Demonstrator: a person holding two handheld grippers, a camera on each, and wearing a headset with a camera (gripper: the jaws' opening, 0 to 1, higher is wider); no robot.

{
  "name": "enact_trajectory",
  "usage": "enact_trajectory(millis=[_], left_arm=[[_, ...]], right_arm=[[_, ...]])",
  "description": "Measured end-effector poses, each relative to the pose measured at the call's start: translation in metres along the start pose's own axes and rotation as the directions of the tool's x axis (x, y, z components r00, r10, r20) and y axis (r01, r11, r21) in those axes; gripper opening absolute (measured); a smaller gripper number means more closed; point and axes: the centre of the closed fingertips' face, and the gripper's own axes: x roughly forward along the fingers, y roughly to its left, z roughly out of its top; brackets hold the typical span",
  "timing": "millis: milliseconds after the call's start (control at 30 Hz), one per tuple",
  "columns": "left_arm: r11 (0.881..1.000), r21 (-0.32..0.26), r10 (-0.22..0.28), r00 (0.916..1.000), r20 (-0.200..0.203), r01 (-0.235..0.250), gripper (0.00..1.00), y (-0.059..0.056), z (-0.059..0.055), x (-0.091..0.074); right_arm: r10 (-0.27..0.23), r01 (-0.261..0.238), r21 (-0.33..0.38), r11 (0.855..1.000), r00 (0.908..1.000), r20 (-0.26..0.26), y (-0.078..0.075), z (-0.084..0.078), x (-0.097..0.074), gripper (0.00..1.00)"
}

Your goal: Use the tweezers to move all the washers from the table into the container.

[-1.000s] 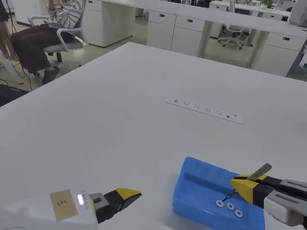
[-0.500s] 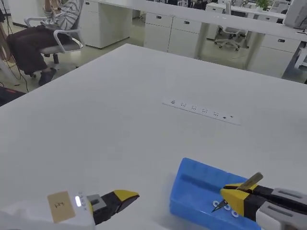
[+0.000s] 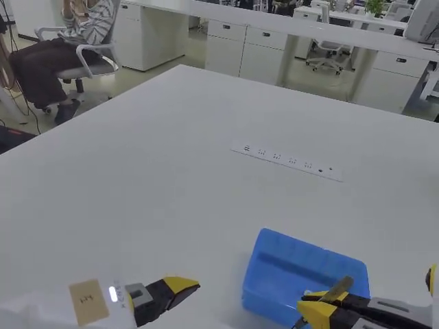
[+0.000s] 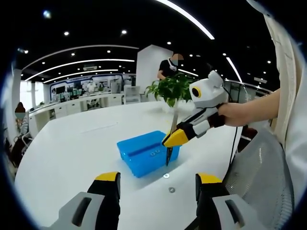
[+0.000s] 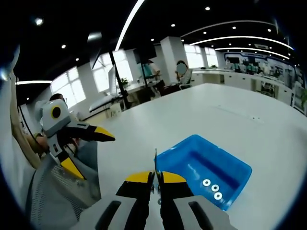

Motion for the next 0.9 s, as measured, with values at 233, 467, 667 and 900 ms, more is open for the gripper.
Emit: enact_trajectory(millis=[233, 467, 667, 900], left_arm=[[1.000, 0.002, -0.001, 1.0000, -0.003, 0.001, 0.63, 0.000, 0.000, 0.000], [1.000, 0.004, -0.002, 1.0000, -0.006, 0.003, 0.62, -0.001, -0.001, 0.000], [1.000, 0.003, -0.003, 1.0000, -0.006, 0.003, 0.62, -0.001, 0.000, 0.000], [1.000, 0.001, 0.002, 1.0000, -0.003, -0.002, 0.62, 0.000, 0.000, -0.001]], right_arm=[[0.006, -0.006, 0.018, 1.000, 0.9997, -0.024, -0.001, -0.011, 0.003, 0.03], [0.008, -0.006, 0.038, 0.999, 0.9986, -0.053, -0.003, -0.024, 0.007, 0.03], [0.014, -0.009, 0.061, 0.998, 0.9970, -0.077, -0.006, -0.033, 0.014, 0.03], [0.014, -0.009, 0.069, 0.998, 0.9971, -0.075, -0.009, -0.033, 0.020, 0.04]])
